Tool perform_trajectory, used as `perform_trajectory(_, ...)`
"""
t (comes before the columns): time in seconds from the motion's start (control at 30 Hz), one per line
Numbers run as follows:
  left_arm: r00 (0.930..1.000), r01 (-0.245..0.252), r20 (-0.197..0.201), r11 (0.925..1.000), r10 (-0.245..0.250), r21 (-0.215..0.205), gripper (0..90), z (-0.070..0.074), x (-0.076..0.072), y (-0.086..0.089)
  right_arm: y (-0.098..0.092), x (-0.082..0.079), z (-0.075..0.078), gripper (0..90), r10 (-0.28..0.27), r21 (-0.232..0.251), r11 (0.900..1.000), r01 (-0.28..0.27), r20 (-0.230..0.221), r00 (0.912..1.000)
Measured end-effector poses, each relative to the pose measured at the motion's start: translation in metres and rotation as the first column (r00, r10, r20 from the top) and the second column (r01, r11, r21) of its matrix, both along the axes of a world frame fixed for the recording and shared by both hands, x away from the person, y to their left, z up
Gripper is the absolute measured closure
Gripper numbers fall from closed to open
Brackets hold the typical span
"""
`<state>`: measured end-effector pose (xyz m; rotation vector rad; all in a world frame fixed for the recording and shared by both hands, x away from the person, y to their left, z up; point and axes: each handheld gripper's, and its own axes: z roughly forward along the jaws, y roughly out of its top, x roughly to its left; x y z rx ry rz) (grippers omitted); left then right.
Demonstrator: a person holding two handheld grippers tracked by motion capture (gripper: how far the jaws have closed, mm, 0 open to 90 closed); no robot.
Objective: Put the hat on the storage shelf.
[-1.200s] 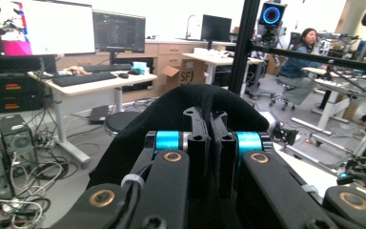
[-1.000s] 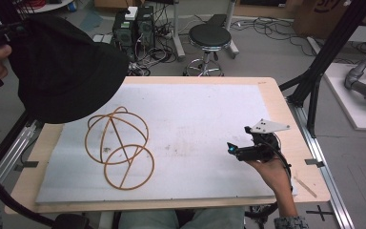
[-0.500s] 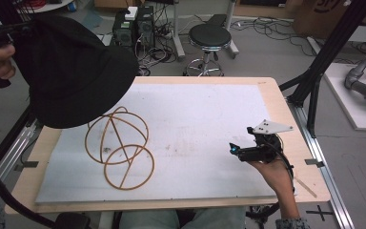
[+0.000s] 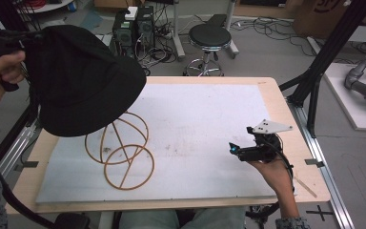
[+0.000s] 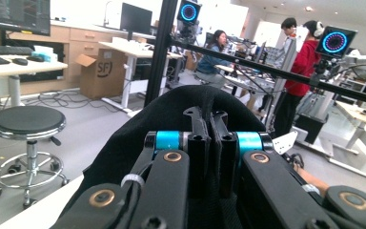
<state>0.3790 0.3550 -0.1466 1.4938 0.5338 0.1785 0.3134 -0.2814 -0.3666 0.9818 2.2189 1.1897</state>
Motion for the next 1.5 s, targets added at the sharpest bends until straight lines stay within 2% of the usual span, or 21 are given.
perform_trajectory(0.37,0.9978,0.065,-0.013,0.9978,-0.065,0.011,87.1,-0.007,-0.002,-0.011,0.002,0.001,-0.001,10.3,0.003,-0.003,1.0,-0.003,-0.002,1.0)
perform_trajectory(0.57,0.9957,0.093,-0.011,0.995,-0.093,0.036,87.0,-0.008,-0.006,-0.021,0.002,0.002,-0.001,10.3,0.003,0.0,1.0,-0.003,-0.004,1.0)
perform_trajectory(0.87,0.9941,0.107,-0.021,0.9936,-0.106,0.036,87.0,-0.018,-0.012,-0.026,0.004,0.007,0.0,10.3,0.016,0.006,1.0,-0.016,-0.002,0.9999)
perform_trajectory(1.13,0.9926,0.121,-0.02,0.992,-0.12,0.037,86.9,-0.023,-0.022,-0.031,0.015,0.017,0.0,10.3,0.044,0.001,0.999,-0.044,-0.002,0.999)
perform_trajectory(1.3,0.9913,0.131,-0.017,0.9903,-0.13,0.047,86.9,-0.027,-0.028,-0.038,0.023,0.023,0.0,10.3,0.068,0.003,0.998,-0.068,0.002,0.9977)
perform_trajectory(1.5,0.9903,0.138,-0.02,0.9888,-0.138,0.056,86.9,-0.034,-0.035,-0.043,0.025,0.026,0.001,10.3,0.07,0.005,0.998,-0.07,0.002,0.9975)
